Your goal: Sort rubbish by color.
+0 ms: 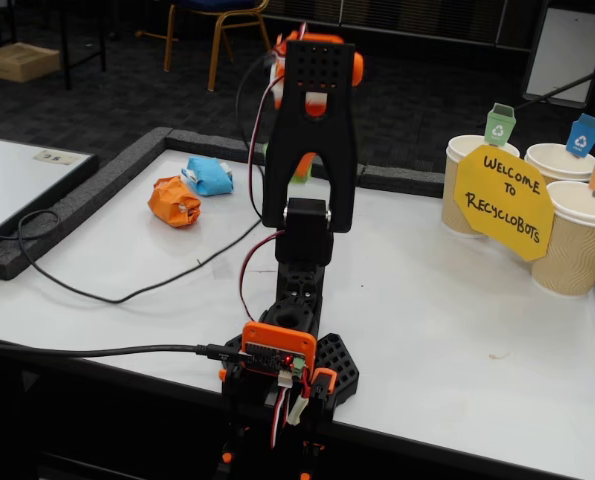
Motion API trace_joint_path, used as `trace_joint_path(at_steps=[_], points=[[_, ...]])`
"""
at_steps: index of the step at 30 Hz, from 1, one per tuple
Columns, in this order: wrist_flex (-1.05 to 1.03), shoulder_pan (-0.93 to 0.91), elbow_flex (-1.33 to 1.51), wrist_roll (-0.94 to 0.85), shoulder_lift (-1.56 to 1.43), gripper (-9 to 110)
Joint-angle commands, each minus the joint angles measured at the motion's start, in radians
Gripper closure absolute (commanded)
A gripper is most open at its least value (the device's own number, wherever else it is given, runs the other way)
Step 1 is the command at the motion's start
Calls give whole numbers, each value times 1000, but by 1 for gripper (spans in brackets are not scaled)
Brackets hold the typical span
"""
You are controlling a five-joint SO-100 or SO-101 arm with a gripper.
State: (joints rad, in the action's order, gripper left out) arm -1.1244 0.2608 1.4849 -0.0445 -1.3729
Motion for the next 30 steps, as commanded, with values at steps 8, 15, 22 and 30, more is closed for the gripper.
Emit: trace_joint_path(at_steps=[8,15,22,30], points=[[-35,-84,259,-26,-670,101],[-120,-83,442,-26,-997,101],[-238,-66,508,-26,-1256,101],[-348,-95,522,-26,-1443,101]])
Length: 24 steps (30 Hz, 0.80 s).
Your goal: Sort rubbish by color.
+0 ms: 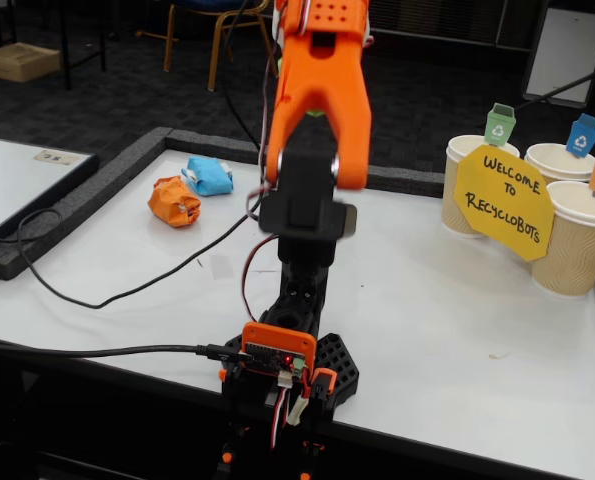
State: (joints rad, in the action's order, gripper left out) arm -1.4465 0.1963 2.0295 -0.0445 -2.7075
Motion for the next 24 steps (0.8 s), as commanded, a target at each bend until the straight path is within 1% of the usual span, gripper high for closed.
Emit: trace_joint_path(at_steps=[1,6,13,24], points=[[-43,-37,-23,-26,-126,101],[-92,-66,-21,-26,-164,101],[-109,-170,-38,-26,-166,101],[-127,-446,-115,-26,-167,101]])
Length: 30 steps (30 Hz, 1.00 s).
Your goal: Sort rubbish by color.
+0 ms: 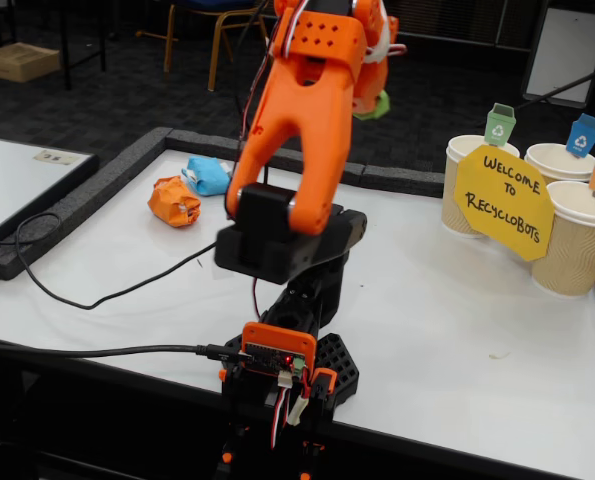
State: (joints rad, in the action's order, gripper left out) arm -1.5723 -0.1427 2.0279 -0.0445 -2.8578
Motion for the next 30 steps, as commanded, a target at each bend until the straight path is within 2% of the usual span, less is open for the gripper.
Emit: trace_joint_path(at_steps=[1,15,30], points=[[-3,-138,-117,-26,-18,101],[-86,-387,-258,-26,-31,101],[-97,-425,-344,-26,-15,101]])
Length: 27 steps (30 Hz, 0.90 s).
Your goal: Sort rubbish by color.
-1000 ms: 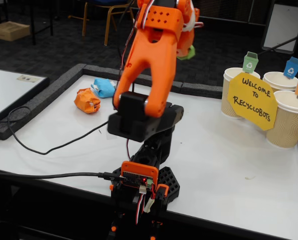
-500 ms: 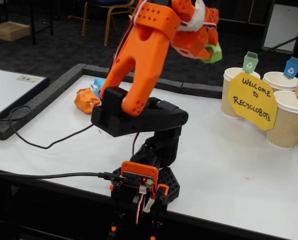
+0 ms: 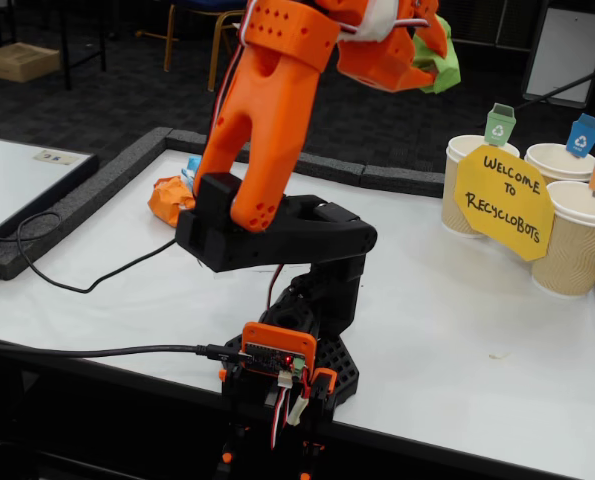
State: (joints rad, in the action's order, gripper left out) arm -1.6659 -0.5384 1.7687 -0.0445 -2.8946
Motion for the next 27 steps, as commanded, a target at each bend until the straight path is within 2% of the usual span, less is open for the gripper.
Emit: trace_joint_path(at_steps=[1,15,27], points=[[-5,-29,-86,-26,23,101],[-5,-57,-61,-26,77,101],[107,-72,2,-26,242,101]])
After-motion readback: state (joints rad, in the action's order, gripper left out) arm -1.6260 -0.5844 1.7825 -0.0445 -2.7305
